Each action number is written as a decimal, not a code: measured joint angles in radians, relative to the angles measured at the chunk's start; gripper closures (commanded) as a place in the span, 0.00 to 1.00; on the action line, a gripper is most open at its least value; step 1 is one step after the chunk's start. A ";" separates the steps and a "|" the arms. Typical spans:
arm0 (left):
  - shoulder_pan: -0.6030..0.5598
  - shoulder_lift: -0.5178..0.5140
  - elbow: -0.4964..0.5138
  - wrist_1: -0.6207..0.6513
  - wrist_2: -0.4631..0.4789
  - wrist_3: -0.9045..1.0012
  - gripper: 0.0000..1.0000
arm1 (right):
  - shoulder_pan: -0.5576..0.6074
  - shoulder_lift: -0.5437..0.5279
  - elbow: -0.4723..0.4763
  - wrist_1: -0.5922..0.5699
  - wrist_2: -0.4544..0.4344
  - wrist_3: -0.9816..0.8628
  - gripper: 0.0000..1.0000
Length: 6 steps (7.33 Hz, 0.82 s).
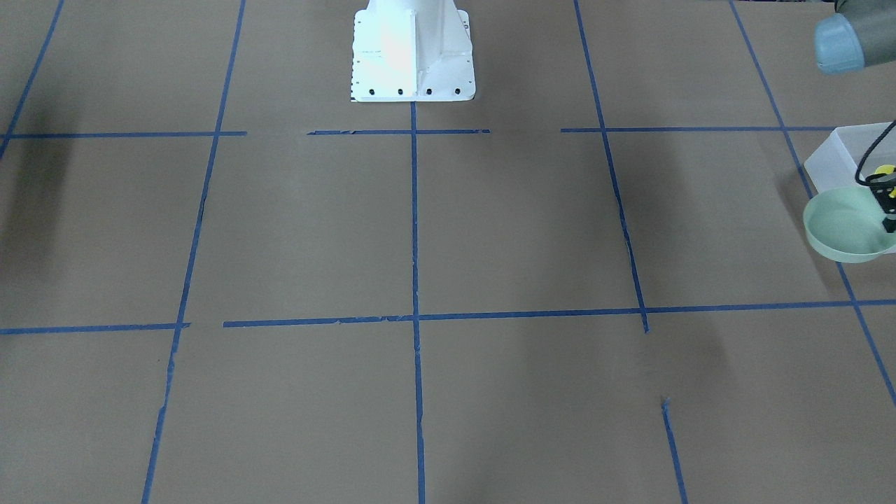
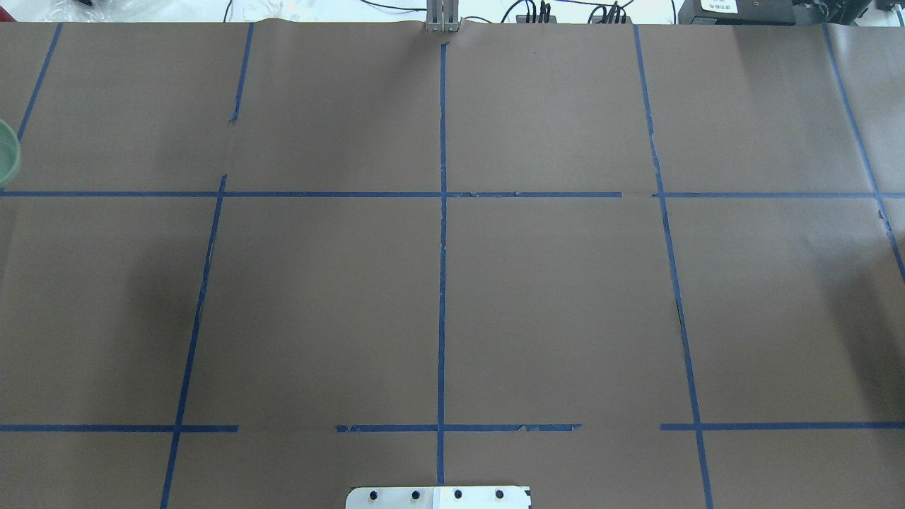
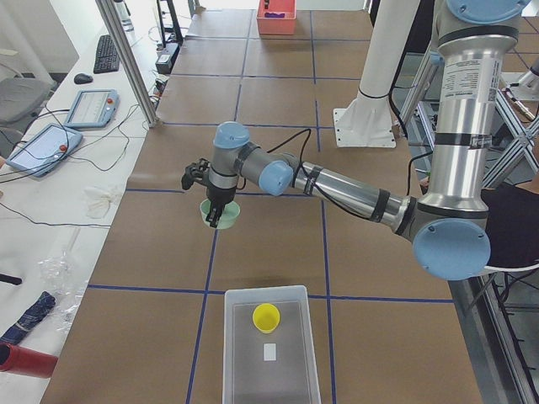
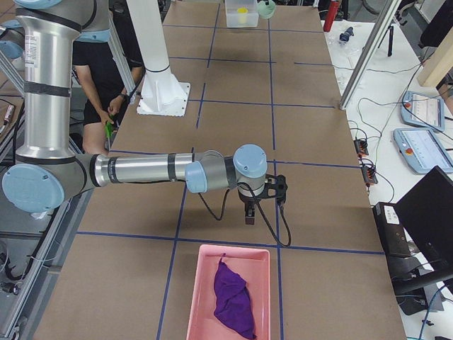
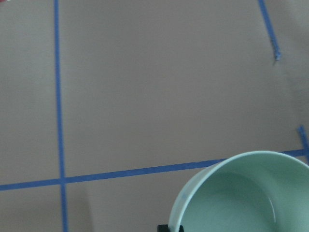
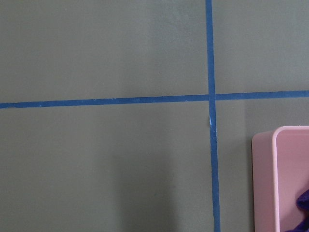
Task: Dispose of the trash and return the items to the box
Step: 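Carry the green bowl with the left gripper toward the clear bin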
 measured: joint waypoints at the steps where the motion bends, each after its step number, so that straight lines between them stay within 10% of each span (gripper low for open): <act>1: -0.076 0.029 0.034 -0.003 0.003 0.119 1.00 | 0.000 0.000 0.001 0.001 0.000 0.000 0.00; 6: -0.237 0.147 0.318 -0.225 0.048 0.402 1.00 | -0.002 0.001 0.004 0.002 0.000 0.000 0.00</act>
